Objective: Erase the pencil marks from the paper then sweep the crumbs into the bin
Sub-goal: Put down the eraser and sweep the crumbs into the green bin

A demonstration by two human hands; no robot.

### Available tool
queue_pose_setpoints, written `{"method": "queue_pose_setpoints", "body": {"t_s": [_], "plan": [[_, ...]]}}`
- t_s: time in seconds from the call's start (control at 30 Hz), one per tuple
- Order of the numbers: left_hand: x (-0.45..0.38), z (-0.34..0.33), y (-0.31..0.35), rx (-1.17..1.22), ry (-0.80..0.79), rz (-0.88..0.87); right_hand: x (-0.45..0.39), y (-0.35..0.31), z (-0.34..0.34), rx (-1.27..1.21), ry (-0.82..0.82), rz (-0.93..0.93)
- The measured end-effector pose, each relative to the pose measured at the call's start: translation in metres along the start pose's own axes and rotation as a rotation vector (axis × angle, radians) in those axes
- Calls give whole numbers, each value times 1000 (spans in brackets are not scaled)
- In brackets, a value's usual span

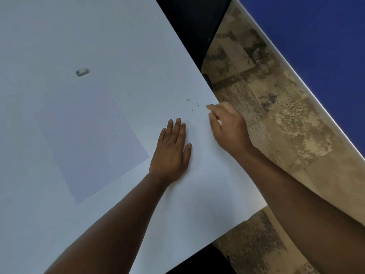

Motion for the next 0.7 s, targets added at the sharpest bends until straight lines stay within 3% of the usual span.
{"method": "queue_pose_setpoints", "body": {"t_s": [0.3, 0.5, 0.7], "plan": [[47, 2, 25, -24, 63, -39, 23, -27, 45, -40, -69, -130], [63, -10, 78, 15, 111, -100, 45, -25, 83, -79, -121, -229], [81, -41, 137, -59, 94, -328, 92, 7, 122, -78, 60, -283]]}}
Point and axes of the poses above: each hand's wrist, its own x-axis away from the middle knuckle, its own z-axis out of the back of the hand, y = z × x, the point moved 1 cm from there along -x, towards the middle knuckle, and after that the axes turned 5 degrees about z, right-handed, at the moved point
